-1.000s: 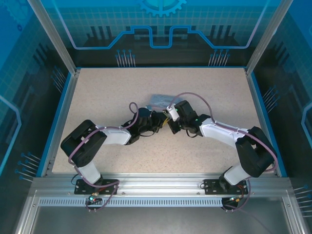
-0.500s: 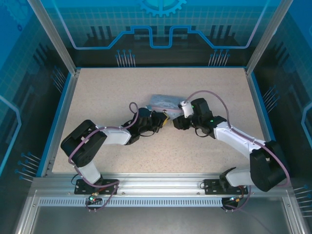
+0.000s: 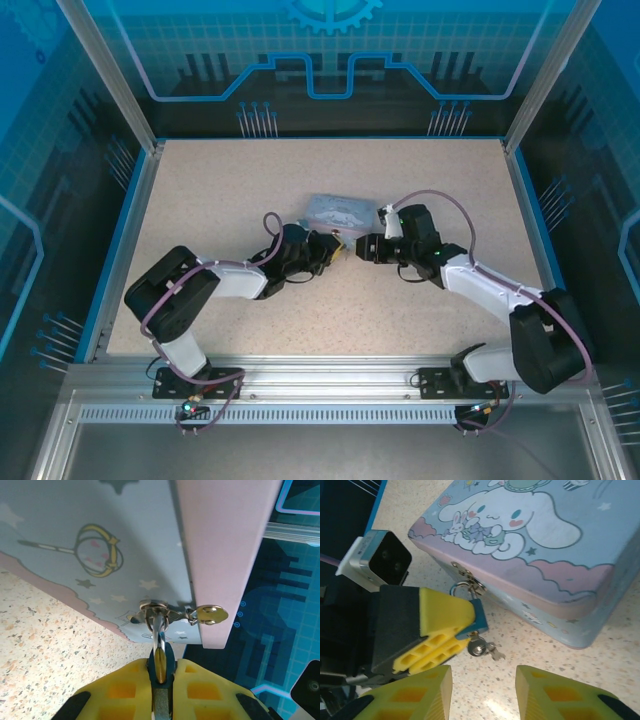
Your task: Unlock a padlock with a key
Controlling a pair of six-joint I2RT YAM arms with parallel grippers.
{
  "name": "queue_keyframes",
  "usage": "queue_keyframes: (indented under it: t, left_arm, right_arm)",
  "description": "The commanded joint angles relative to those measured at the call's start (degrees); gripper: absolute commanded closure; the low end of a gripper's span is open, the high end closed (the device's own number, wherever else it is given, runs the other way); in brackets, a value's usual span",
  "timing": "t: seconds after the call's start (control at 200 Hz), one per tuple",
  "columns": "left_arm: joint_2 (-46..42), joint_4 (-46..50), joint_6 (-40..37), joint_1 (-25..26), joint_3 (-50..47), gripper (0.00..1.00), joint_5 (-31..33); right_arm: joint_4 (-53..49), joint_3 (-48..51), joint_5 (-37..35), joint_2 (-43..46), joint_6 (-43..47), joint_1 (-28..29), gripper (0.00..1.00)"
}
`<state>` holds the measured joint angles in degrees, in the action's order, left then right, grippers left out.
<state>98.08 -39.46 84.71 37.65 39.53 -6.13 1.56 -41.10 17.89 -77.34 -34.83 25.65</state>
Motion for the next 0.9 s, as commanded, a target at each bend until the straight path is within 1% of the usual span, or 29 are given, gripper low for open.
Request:
queue_keyframes:
  t: [0.0,0.135,0.355,0.565,0.625,0.68,0.72,0.76,0.785,0.825,0.88,0.895]
  left_arm:
    - [-0.78,-2.38,-2.51,-0.42,-0.81,1.0,-1.6]
    - [-1.18,-1.28,-3.65,-0.39,-0.77,1.0,-2.86]
    - [-1.2,4.83,-8.57,-0.38,0.28,1.0,-6.26]
    - [-0.56,11.27,-15.5,-0.38,0.71,1.0,-7.21]
    - [-1.27,14.95,-18.01,-0.38,1.35,1.0,-7.1]
    - [-2.28,18.02,-20.68,-0.45,2.03,0.97,-7.23]
    - [-3.37,20.67,-22.7,-0.38,2.61,0.94,-7.06]
    - [-4.59,23.37,-24.65,-0.39,3.22,0.87,-6.83]
    - [-5.5,25.06,-25.94,-0.38,3.57,0.79,-6.64]
    - [-6.86,28.16,-27.93,-0.42,4.33,0.63,-6.0]
    - [-8.84,31.65,-30.42,-0.38,4.89,0.46,-4.87]
    - [-9.46,32.44,-30.94,-0.39,5.06,0.41,-4.53]
  right_arm:
    - [4.44,0.16,1.35,-2.61,-5.17,1.5,0.61]
    - [6.01,-0.39,0.23,-5.9,-6.28,2.14,0.62]
    - [6.02,-2.03,-1.99,-9.14,-6.56,2.12,0.62]
    - [5.83,-4.54,-2.96,-13.0,-6.74,1.88,0.62]
    - [5.56,-5.3,-3.41,-13.98,-6.7,1.54,0.62]
    - [5.47,-6.08,-3.63,-14.65,-6.69,1.04,0.62]
    - [5.19,-6.65,-3.73,-15.25,-6.66,0.67,0.62]
    - [4.95,-7.31,-3.81,-15.81,-6.52,0.23,0.62]
    - [4.82,-7.71,-3.99,-16.09,-6.4,-0.05,0.62]
    - [4.7,-8.54,-4.25,-16.75,-6.39,-0.67,0.62]
    - [4.23,-8.96,-4.27,-17.75,-6.44,-1.41,0.62]
    - [4.05,-10.49,-4.36,-17.94,-6.44,-1.61,0.62]
